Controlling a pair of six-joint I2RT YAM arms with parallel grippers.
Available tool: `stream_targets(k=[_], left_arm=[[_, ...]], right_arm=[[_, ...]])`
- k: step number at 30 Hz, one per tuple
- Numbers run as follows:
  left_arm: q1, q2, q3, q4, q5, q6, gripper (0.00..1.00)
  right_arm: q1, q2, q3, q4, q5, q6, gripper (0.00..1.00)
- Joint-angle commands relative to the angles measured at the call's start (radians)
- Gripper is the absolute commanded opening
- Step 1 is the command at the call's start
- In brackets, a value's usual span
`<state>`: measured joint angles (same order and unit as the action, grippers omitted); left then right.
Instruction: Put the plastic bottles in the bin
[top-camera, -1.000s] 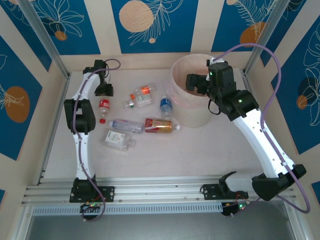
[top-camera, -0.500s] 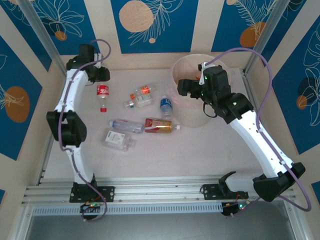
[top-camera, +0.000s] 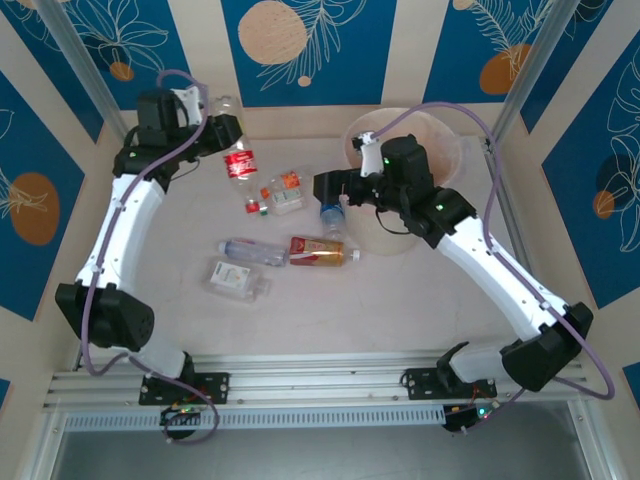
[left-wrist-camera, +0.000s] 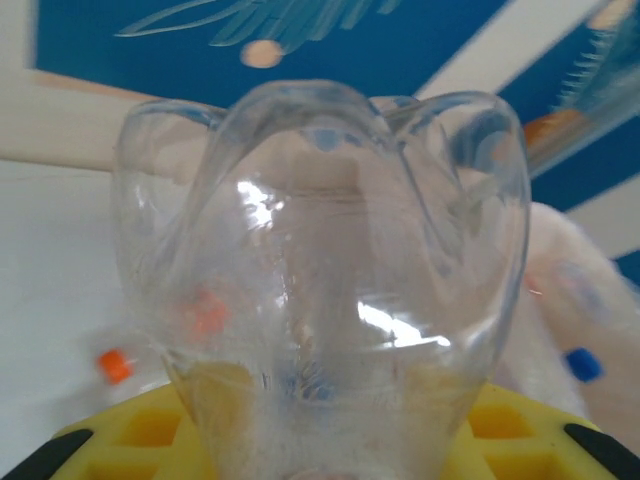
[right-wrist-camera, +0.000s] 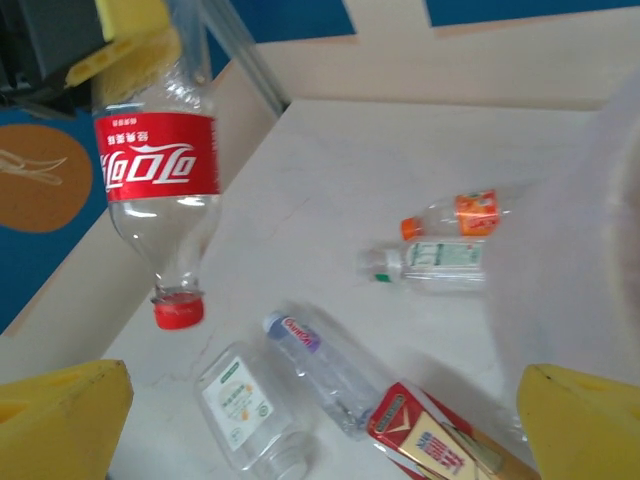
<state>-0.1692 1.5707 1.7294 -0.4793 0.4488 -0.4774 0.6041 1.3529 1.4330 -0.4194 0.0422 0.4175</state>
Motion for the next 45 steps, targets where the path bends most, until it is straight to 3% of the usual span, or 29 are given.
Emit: stream_targets(k=[1, 8, 15, 19, 24, 30, 33, 38, 42, 45], left_arm=[[-0.079, -0.047, 0.0, 0.141, 0.043, -0.049, 0.38], [-0.195, -0.05, 0.027, 0.244, 0.016, -0.105, 0.39], [-0.22, -0.032, 0.034, 0.354, 0.038, -0.216, 0.39], [-0.232, -0.014, 0.055, 0.384, 0.065, -0.244, 0.39], [-0.241, -0.009, 0.065, 0.408, 0.055, -0.265, 0.4], [-0.249, -0.004, 0.084, 0.415, 0.054, -0.27, 0.4], [-0.255, 0.001, 0.088, 0.412, 0.058, -0.247, 0.41], [-0.272, 0.015, 0.103, 0.435, 0.093, -0.148, 0.41], [-0.286, 0.027, 0.128, 0.443, 0.12, -0.024, 0.41], [-0.294, 0.048, 0.162, 0.455, 0.148, -0.006, 0.41]], right_arm=[[0.011, 0.03, 0.072, 0.031, -0.076, -0.029, 0.99], [0.036, 0.078, 0.114, 0.032, -0.165, -0.066, 1.0], [0.061, 0.09, 0.072, 0.097, -0.243, -0.064, 0.9], [0.072, 0.114, 0.097, 0.081, -0.208, -0.085, 0.87], [0.072, 0.146, 0.129, 0.048, -0.168, -0.095, 0.77], [0.072, 0.145, 0.117, 0.058, -0.137, -0.086, 0.55], [0.073, 0.133, 0.122, 0.053, -0.125, -0.101, 0.59], [0.072, 0.105, 0.151, 0.005, -0.073, -0.153, 0.82], [0.051, 0.058, 0.161, -0.028, -0.03, -0.182, 0.86], [0.004, 0.018, 0.137, -0.014, -0.095, -0.176, 0.88]])
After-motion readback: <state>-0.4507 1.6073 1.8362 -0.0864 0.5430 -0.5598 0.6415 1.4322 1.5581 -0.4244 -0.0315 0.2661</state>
